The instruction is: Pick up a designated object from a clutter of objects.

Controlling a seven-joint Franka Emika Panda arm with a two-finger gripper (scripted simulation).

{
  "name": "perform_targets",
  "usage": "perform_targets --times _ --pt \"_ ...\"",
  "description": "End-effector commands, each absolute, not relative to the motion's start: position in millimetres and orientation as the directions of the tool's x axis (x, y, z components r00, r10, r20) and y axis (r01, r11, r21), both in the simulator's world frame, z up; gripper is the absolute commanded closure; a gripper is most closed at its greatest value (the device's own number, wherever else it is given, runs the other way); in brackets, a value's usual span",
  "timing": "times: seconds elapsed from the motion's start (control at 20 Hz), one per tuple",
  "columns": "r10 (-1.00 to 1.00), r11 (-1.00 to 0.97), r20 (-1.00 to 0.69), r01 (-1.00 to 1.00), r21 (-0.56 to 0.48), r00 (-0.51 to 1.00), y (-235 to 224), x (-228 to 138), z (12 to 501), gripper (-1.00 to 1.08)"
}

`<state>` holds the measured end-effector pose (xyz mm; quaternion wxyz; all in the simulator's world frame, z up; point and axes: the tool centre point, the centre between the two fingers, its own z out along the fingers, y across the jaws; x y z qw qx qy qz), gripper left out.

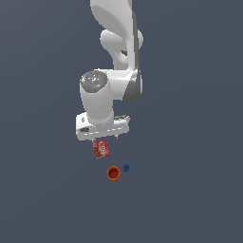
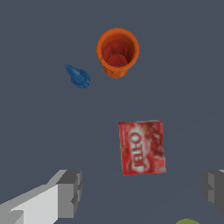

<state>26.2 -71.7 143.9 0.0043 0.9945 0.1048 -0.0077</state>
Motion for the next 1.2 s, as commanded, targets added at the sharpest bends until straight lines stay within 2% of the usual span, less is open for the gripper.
perform_targets --times 0.0,0.4,1.15 --pt "0.228 -0.974 -0.011 0.228 0.005 0.974 -82 25 121 -0.92" --pt "0.264 -0.965 -0.002 0.264 0.001 0.965 -101 19 76 -0.92" --pt "0.270 -0.963 -0.001 0.270 0.000 0.963 -106 16 45 -0.92"
